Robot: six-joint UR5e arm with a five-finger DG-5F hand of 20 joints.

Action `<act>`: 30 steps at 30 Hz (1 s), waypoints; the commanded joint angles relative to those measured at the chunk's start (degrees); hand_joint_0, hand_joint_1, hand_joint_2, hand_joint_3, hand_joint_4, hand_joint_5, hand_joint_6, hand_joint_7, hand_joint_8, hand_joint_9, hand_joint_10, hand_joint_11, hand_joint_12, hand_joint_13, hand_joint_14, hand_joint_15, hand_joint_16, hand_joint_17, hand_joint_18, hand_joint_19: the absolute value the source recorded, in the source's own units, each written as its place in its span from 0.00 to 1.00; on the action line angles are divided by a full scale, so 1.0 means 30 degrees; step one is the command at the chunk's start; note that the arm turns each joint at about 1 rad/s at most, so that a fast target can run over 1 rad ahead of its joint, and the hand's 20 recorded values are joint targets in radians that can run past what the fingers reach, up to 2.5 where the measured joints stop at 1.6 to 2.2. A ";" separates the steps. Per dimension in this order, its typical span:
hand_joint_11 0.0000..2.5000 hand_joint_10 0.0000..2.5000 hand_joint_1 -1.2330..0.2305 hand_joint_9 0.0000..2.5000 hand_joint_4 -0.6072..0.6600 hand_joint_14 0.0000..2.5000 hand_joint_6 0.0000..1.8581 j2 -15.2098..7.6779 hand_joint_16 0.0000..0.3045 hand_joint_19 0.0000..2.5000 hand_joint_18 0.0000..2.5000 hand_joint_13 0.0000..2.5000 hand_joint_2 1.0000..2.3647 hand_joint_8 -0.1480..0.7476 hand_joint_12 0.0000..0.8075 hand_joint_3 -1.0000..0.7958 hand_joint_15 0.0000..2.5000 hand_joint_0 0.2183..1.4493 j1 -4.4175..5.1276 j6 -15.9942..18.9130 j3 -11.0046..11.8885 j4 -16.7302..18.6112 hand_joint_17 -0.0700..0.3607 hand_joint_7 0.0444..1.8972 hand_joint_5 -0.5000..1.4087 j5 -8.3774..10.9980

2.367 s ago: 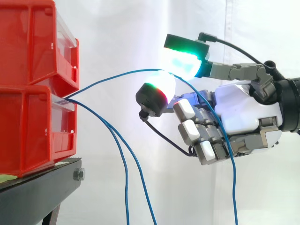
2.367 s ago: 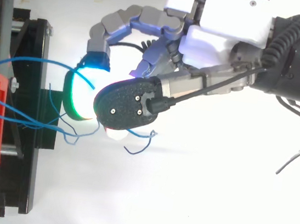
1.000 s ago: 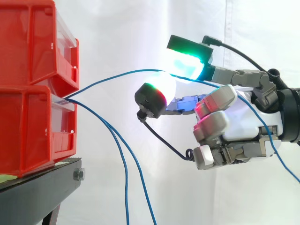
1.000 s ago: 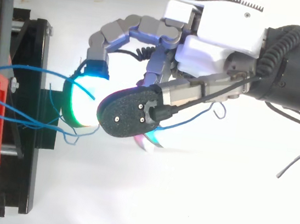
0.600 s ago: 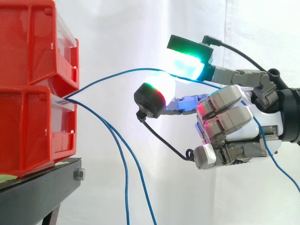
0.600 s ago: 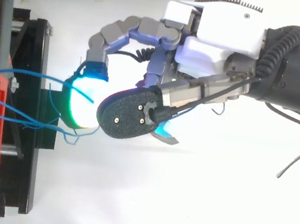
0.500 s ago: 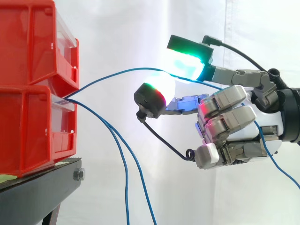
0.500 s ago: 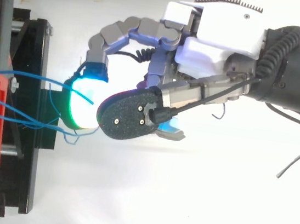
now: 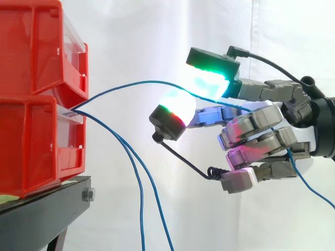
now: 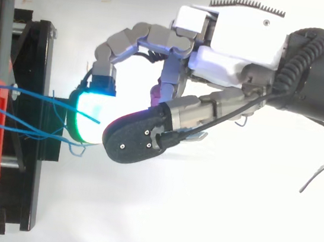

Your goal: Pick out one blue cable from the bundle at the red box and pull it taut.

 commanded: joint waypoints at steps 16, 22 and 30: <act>0.70 0.09 0.35 0.68 0.38 0.44 0.50 -0.0018 0.19 0.35 0.50 0.59 0.01 0.48 0.44 0.52 0.49 0.33 0.0012 -0.0422 -0.0003 -0.0029 0.46 0.49 0.20 0.0076; 0.70 0.08 0.34 0.69 0.38 0.42 0.50 0.0011 0.19 0.34 0.50 0.60 0.01 0.49 0.46 0.52 0.49 0.33 0.0012 -0.0451 0.0260 -0.0088 0.47 0.49 0.20 0.0017; 0.70 0.07 0.34 0.69 0.38 0.41 0.50 0.0509 0.19 0.34 0.50 0.60 0.01 0.49 0.46 0.52 0.49 0.33 0.0012 -0.0949 0.0260 -0.1084 0.47 0.51 0.21 -0.0012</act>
